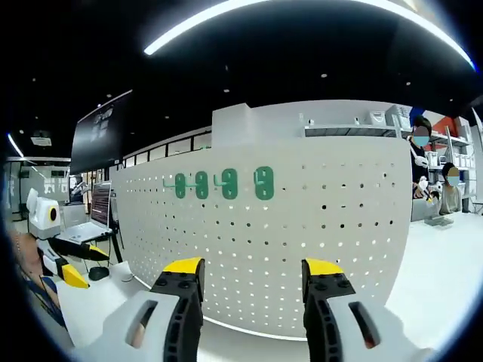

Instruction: Insert the hook assembly into the mounting plate slot until the hook locks in place.

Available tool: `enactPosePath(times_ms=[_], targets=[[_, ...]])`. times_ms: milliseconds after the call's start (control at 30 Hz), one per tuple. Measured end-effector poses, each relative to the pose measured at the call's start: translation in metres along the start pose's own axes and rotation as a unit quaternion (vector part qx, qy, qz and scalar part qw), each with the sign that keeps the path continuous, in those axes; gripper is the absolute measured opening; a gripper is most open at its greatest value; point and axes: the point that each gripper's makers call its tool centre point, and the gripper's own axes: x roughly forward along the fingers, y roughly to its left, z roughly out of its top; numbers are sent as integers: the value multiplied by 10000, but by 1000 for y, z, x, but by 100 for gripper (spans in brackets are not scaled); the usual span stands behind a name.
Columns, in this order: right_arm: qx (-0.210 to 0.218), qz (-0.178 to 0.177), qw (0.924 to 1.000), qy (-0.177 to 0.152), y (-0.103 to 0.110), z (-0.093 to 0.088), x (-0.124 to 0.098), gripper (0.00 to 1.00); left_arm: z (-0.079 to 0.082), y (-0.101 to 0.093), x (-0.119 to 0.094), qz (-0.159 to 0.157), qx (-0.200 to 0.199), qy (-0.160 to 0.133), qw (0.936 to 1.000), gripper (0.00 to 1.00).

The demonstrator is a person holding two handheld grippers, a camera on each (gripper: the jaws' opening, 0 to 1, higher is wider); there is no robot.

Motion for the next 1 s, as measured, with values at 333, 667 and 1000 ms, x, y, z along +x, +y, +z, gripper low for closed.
enactPosePath(times_ms=[333, 667, 1000], targets=[[-34, -7, 9999, 132, 3, -17, -25, 51, 1, -1, -2, 60, 14, -50, 10000, 75], [81, -93, 9997, 216, -3, -33, -53, 54, 1, 2, -11, 217, 41, -160, 9996, 78], [116, -192, 9990, 379, -9, -50, -74, 56, -6, 5, -18, 317, -75, -221, 9992, 80]])
